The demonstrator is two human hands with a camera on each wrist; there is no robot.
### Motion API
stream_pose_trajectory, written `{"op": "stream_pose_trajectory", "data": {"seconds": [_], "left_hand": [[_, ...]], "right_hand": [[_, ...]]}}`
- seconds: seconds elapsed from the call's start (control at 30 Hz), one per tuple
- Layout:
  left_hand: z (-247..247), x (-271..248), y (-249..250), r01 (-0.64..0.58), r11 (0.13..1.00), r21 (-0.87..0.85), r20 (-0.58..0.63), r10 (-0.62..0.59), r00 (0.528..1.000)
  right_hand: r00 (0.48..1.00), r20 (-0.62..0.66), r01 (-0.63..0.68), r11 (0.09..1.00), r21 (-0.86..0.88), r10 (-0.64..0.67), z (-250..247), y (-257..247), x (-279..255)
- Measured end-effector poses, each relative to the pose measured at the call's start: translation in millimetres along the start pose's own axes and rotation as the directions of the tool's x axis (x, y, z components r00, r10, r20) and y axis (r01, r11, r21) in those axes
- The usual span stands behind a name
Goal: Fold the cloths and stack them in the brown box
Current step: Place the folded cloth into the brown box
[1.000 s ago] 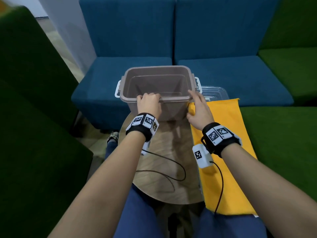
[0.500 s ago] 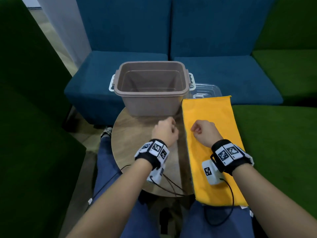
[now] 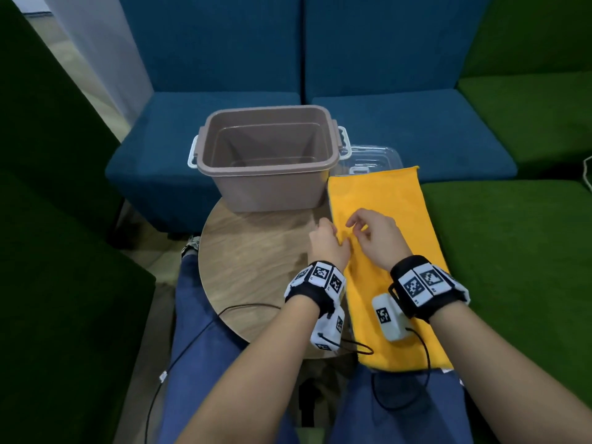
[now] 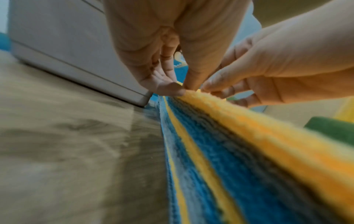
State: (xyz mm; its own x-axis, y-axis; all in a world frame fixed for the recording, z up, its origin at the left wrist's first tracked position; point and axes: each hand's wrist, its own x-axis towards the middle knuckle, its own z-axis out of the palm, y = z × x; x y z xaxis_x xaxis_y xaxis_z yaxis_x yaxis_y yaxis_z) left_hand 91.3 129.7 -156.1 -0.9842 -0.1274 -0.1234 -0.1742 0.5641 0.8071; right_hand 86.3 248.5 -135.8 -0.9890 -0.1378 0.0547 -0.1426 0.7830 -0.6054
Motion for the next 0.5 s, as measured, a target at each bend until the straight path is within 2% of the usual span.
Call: {"op": "stream_pose_trajectory", "data": {"seconds": [0.1, 0.2, 0.3, 0.4, 0.47, 0.5], "left_hand": [[-1.5, -4.8, 1.2, 0.030, 0.993, -0.110, -0.053, -0.036, 0.998], [-0.4, -13.1, -0.7, 0.036, 0.998, -0.050, -0.020, -0.037, 0.999], [2.9, -19.6, -3.0, 0.006, 0.998, -0.067, -0.009, -0.007, 1.000], [3.5, -22.5, 0.4, -0.021, 0.998, -0.052, -0.042, 0.019, 0.999], [4.1, -26.0, 3.6, 0.000, 0.998, -0.055, 0.025, 0.002, 1.000], [4.0, -29.8, 6.4, 0.023, 0.999, -0.030, 0.095, -0.020, 0.995]], "right_hand": [[0.998, 0.049, 0.036, 0.993, -0.112, -0.031, -1.0, -4.5, 4.6], [0.981, 0.182, 0.109, 0.964, -0.244, -0.065, -0.9, -5.2, 9.0], [0.951, 0.295, 0.195, 0.918, -0.345, -0.091, 1.8, -2.1, 12.8], [0.961, 0.250, 0.209, 0.900, -0.383, -0.117, -1.4, 0.3, 16.2], [0.973, 0.181, 0.209, 0.887, -0.411, -0.146, -5.8, 3.7, 20.0], [0.975, 0.161, 0.206, 0.881, -0.426, -0.151, -7.8, 5.8, 21.4]]}}
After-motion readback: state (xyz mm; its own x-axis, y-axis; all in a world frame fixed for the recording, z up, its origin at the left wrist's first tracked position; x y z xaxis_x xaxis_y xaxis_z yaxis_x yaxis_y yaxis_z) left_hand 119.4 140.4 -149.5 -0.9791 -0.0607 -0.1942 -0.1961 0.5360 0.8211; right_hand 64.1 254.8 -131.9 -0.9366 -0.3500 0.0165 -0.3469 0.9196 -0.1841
